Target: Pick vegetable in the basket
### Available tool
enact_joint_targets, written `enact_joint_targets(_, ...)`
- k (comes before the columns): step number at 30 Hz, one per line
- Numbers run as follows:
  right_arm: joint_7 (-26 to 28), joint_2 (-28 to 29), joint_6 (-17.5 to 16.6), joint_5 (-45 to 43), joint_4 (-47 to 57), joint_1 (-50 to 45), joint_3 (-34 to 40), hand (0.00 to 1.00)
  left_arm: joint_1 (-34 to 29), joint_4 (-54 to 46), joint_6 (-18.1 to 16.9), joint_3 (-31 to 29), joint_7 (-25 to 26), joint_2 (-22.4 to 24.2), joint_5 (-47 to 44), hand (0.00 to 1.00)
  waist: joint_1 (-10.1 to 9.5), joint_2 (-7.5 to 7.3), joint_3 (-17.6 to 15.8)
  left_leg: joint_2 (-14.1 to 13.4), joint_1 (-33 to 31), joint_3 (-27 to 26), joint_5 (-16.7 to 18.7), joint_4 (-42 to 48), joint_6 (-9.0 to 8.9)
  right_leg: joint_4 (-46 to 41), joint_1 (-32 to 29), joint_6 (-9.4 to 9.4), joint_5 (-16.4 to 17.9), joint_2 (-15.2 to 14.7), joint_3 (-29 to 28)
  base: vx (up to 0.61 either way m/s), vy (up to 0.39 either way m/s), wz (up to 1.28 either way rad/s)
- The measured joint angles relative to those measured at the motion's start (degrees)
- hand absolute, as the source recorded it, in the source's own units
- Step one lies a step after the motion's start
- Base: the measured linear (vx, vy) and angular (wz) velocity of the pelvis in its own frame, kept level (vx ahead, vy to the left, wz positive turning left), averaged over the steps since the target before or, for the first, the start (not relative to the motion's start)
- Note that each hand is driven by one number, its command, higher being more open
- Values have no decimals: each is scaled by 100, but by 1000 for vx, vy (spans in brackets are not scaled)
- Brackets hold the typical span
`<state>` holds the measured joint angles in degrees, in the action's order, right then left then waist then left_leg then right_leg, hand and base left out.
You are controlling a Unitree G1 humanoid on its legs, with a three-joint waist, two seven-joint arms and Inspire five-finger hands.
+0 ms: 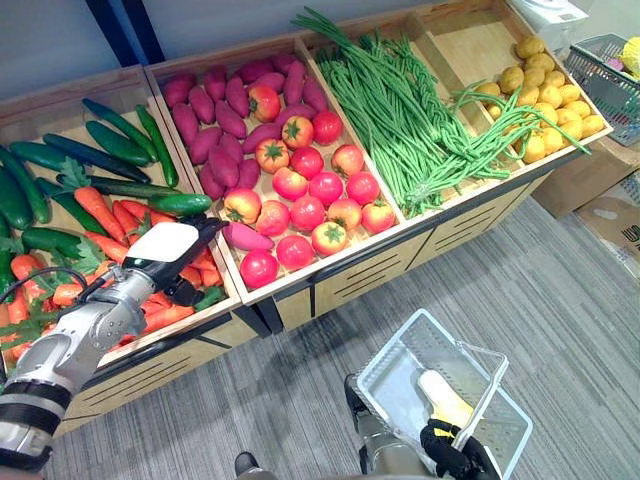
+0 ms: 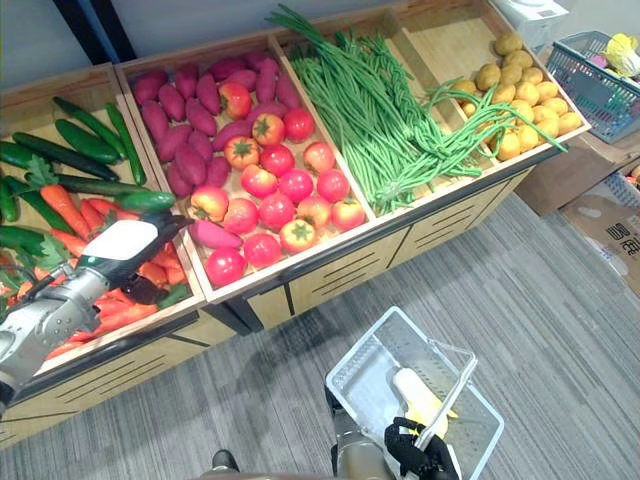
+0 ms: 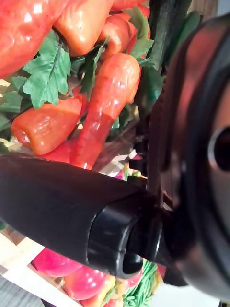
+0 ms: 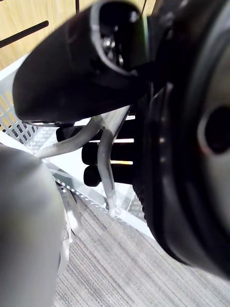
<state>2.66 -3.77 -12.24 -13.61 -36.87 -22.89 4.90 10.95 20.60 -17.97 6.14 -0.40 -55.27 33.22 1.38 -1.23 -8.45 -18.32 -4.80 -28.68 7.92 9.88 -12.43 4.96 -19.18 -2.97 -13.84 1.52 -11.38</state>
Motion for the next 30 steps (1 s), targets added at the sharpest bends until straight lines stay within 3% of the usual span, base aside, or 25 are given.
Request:
enact_joint_targets(7,-54,-5,-35,-31,-12,5,-1,0,-121,351,68,-474,492,456,1,100,12,26,-15,22,1,47,-22,-9,15,0,23,-1,1,-29,38,12,-17,3)
enact_joint_targets(12,-157,-51,-46,-225,-31,4,-122,0,-341,697,610,-1125,691,518,5,100,-14,46,-28,26,7,104,-71,-55,17,0,28,0,2,-35,96,26,-32,6)
enact_joint_targets(15,-190,-62,-54,-227,-56,4,-123,0,-370,827,738,-1418,763,519,4,100,-96,59,-36,26,6,128,-88,-58,18,-1,35,1,1,-40,122,29,-31,5)
enact_joint_targets(19,-207,-91,-59,-226,-56,4,-163,0,-506,844,779,-1674,891,518,3,100,-144,59,-36,26,3,151,-102,-59,25,-2,50,3,2,-48,148,17,-27,3)
enact_joint_targets(30,-207,-95,-58,-234,-57,5,-167,0,-474,1305,672,-1657,874,520,0,100,-146,79,-48,30,-5,136,-145,-123,3,-1,7,11,-9,-40,152,22,-25,0)
